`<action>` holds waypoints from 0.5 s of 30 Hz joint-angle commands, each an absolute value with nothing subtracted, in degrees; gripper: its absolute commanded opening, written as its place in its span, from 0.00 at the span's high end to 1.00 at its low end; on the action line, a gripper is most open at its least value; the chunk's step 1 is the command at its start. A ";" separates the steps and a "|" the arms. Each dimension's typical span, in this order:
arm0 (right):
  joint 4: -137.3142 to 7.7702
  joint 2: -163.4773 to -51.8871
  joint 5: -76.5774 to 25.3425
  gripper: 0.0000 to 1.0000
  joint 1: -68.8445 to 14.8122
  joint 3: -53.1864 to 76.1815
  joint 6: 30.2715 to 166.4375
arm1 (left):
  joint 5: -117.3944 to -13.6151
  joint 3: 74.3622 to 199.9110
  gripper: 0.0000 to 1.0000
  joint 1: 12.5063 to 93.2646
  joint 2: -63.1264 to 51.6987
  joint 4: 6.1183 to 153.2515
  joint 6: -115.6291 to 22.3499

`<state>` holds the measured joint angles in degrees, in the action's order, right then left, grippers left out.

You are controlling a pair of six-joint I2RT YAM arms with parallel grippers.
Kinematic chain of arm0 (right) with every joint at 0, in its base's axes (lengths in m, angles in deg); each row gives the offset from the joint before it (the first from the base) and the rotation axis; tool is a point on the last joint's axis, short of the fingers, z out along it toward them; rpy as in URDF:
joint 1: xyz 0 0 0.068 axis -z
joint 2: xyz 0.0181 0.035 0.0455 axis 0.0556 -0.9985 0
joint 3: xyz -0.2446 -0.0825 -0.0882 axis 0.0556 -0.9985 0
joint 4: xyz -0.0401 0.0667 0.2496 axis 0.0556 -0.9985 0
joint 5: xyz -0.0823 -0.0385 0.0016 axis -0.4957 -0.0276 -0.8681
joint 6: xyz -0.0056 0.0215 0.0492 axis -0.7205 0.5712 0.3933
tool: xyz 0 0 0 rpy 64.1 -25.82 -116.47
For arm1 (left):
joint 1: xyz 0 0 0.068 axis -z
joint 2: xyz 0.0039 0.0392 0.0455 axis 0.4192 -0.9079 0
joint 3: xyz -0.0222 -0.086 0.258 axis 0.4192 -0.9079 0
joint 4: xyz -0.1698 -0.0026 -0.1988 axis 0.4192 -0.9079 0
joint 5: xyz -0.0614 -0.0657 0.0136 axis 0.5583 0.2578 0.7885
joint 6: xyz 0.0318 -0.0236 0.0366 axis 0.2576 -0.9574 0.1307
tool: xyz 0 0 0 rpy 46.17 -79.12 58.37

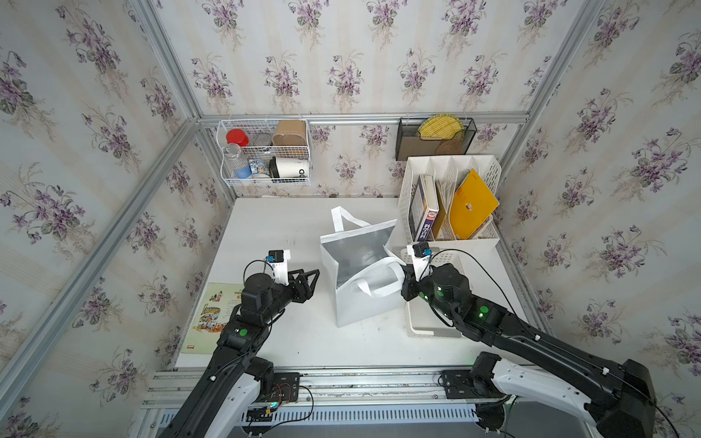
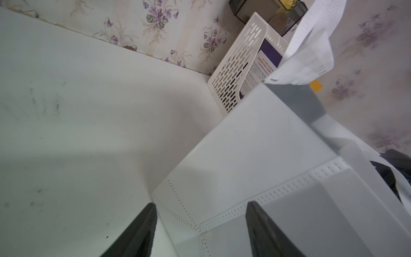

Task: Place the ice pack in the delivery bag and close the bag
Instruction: Close the delivery bag at the center of the board.

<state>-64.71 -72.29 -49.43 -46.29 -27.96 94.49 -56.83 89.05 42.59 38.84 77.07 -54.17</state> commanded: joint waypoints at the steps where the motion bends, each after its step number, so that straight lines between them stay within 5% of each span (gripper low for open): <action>1: -64.64 -71.92 -48.37 1.00 -45.10 -27.57 94.53 | -47.62 90.50 0.32 42.37 33.03 92.13 -50.66; 15: -64.23 -73.22 -45.03 1.00 -43.27 -27.56 94.29 | -26.69 91.67 0.33 37.11 16.29 112.15 -51.28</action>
